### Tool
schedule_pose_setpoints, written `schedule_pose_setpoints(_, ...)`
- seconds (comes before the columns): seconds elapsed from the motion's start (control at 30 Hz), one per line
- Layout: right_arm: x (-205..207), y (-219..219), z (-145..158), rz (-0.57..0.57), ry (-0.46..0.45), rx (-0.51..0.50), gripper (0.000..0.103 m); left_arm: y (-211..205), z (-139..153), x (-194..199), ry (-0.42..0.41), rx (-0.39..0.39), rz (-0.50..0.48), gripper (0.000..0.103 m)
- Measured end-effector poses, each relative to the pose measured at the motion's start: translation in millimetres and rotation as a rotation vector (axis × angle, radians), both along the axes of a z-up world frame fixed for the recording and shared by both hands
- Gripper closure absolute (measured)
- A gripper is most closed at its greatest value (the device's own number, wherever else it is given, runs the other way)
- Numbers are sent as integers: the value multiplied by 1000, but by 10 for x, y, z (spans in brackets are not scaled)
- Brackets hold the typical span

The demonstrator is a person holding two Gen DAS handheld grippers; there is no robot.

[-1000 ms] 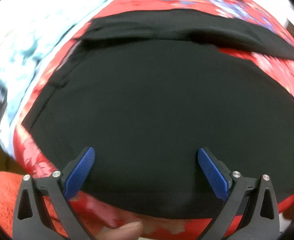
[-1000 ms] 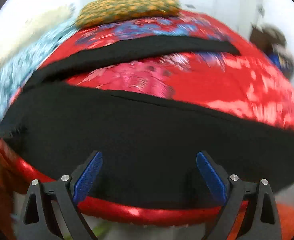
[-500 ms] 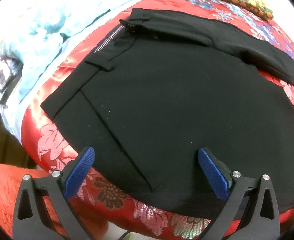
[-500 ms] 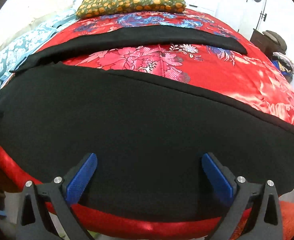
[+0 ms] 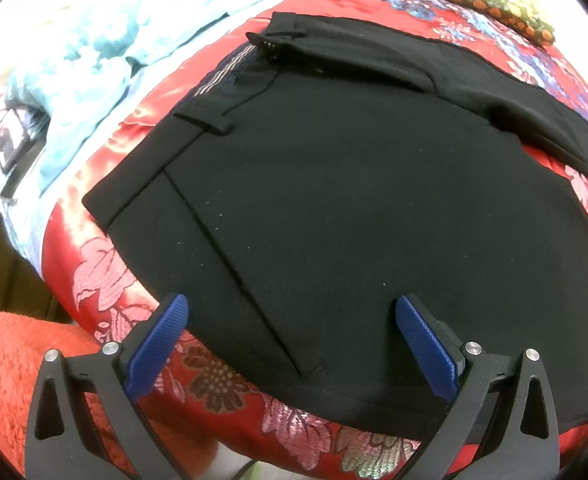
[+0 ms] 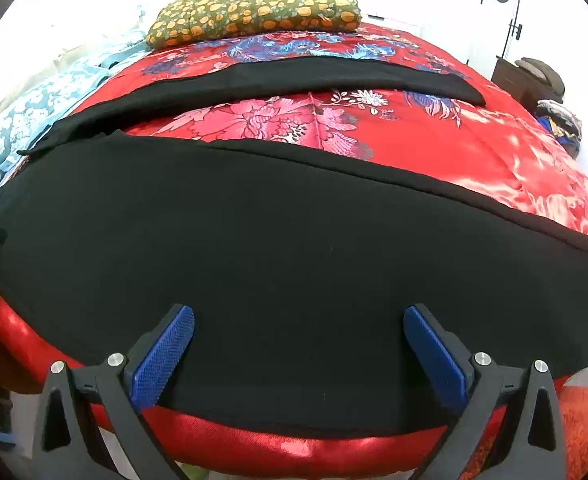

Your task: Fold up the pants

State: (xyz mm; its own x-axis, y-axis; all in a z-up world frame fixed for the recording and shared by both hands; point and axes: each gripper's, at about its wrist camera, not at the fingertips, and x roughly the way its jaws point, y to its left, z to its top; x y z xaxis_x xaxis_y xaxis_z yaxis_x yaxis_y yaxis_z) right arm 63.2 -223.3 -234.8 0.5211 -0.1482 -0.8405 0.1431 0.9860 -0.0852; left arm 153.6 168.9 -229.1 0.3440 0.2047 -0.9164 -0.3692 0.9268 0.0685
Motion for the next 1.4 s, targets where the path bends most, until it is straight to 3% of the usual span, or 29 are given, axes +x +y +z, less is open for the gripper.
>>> schedule_pose_setpoints(0.8, 33, -23, 21, 19, 48, 9, 0, 5, 41, 1, -6, -9, -21, 1)
schedule_pose_setpoints(1.07, 29, -18, 17, 1, 50, 9, 0, -14, 170, -33, -81, -49, -24, 1)
schedule_pose_setpoints(1.27, 54, -25, 79, 8, 69, 8, 0, -120, 280, -28, -137, -30, -67, 1)
schedule_pose_setpoints(1.4, 8, 6, 293, 28, -36, 12, 0, -237, 348, -13, -164, -14, -120, 1)
